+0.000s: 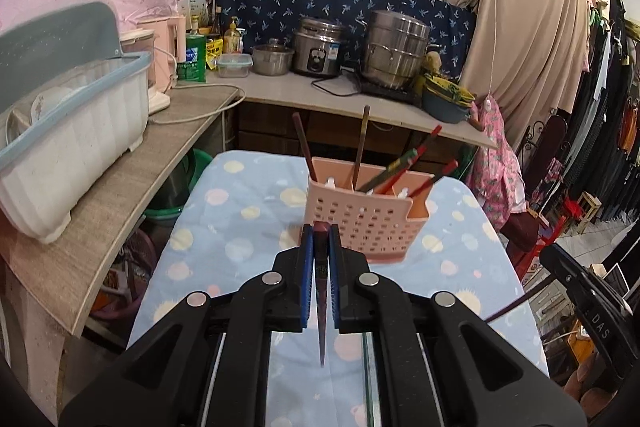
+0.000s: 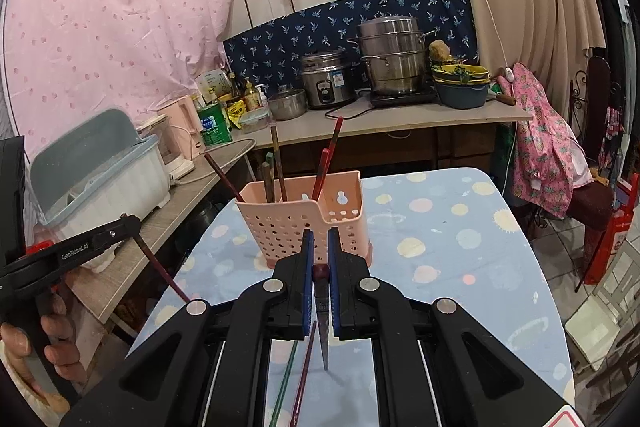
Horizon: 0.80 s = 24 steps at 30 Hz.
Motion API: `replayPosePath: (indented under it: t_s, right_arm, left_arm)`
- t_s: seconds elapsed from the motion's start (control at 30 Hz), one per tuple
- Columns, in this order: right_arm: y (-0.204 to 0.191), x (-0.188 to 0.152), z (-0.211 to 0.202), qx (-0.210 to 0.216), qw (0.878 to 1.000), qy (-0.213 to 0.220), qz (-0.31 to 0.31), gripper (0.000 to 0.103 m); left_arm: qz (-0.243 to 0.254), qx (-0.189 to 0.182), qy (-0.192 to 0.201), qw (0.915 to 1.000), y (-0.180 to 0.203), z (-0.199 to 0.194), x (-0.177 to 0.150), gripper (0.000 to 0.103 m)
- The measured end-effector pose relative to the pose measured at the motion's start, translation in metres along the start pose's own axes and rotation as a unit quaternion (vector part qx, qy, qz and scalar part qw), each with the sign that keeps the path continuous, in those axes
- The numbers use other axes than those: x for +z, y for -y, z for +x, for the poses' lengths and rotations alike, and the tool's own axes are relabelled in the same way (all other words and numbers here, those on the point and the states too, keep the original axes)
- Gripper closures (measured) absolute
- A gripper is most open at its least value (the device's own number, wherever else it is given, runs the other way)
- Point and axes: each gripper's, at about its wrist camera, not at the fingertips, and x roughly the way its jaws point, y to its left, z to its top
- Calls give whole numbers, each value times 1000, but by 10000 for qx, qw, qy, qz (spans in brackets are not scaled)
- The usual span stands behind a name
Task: Organize utensils
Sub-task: 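Lift both held chopsticks and carry them over the pink basket, then drop the chopsticks into the pink basket by opening both tools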
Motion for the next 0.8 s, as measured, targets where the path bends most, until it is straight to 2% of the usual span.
replayPosePath:
  t_s: [0.17, 0.47, 0.63, 0.8]
  right_arm:
    - [-3, 28, 4, 155, 9997, 183, 3, 96]
    - [-20, 112, 7, 422, 9949, 914, -41, 96]
    - [-25, 163, 25, 418, 9910, 1268, 24, 96]
    - [-23, 187, 55, 357, 9905, 1318, 160, 96]
  left_arm:
    - [-18, -83, 188, 9998, 3, 1, 29, 96]
    - [-70, -114, 978, 9951, 12, -10, 106, 96]
    - [-180, -60, 1275, 9917, 13, -1, 145, 96]
    - [-166, 21, 1345, 9908, 15, 19, 162, 96]
